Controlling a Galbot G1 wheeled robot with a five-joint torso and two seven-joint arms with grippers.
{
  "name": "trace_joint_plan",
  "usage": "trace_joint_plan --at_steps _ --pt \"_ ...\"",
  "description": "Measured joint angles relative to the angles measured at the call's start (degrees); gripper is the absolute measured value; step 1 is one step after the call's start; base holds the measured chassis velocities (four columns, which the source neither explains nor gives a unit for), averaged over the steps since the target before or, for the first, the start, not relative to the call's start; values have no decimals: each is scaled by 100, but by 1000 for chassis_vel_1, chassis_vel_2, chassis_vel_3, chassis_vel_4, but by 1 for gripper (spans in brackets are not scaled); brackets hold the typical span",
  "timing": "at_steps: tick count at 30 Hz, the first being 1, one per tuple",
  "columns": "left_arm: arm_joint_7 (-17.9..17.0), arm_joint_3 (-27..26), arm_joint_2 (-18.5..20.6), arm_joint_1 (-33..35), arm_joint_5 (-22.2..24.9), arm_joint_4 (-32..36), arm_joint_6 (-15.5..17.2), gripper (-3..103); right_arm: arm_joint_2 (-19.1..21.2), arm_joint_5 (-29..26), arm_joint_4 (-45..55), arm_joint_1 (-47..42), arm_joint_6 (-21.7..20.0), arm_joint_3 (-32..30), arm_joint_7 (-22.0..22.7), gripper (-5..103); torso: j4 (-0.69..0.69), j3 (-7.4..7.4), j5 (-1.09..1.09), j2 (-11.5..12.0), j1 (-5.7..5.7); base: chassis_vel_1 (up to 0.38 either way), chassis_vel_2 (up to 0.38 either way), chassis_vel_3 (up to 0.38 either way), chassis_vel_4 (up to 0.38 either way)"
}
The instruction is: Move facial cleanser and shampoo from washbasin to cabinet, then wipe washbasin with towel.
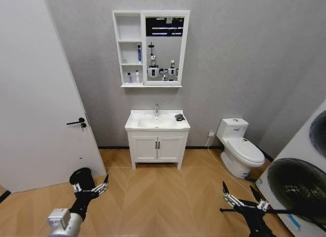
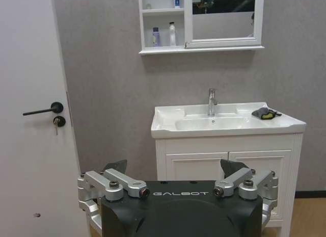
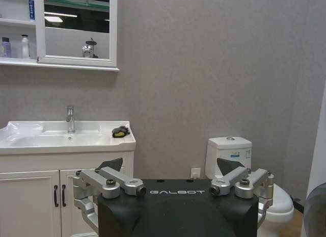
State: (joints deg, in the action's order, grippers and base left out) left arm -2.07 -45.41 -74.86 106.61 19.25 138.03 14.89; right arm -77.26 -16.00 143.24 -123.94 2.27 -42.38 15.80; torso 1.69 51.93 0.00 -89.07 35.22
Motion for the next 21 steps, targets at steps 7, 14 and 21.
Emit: trace_joint_plan --at_steps 7,14,21 --pt "1 0 0 -2 0 0 0 100 0 0 0 3 0 0 0 100 -5 5 1 7 13 -73 24 76 -29" --pt "0 0 0 -1 0 0 0 100 0 0 0 2 0 0 0 100 -2 1 0 3 5 0 0 0 0" --pt "0 0 0 0 0 0 0 100 0 0 0 2 0 0 0 100 -2 2 0 3 5 0 0 0 0"
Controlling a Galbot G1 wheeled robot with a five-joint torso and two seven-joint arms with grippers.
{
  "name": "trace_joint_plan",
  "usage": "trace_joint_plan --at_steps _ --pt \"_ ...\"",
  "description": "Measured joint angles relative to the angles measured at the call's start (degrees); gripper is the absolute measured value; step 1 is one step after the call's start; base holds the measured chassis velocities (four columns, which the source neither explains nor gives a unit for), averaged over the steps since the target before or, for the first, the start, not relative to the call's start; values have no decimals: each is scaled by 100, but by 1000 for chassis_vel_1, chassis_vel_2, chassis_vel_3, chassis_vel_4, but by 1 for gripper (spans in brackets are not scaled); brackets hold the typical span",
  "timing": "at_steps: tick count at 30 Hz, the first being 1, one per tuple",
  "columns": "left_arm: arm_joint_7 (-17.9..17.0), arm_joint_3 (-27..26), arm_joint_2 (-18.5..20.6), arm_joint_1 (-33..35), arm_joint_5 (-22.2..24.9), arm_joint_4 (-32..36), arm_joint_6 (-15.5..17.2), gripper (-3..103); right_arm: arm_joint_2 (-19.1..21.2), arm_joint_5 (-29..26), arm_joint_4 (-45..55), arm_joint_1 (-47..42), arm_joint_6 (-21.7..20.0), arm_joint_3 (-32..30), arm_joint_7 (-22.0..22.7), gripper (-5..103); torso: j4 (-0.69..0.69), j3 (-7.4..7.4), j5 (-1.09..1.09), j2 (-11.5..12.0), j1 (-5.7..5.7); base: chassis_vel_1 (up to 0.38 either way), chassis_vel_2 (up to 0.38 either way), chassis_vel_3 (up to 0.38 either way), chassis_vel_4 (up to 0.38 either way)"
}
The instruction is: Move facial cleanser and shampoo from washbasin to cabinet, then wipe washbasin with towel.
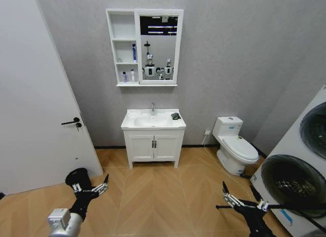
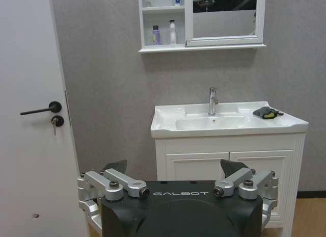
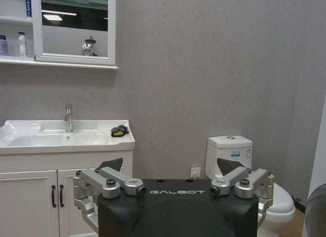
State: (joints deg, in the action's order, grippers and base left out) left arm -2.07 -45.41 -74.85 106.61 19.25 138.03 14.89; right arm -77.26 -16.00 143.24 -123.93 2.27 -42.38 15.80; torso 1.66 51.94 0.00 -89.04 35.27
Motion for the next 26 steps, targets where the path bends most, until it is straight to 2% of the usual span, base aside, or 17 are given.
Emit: trace_joint_plan --at_steps 26 --pt "0 0 0 0 0 0 0 100 0 0 0 0 0 0 0 100 0 0 0 0 1 0 0 0 0"
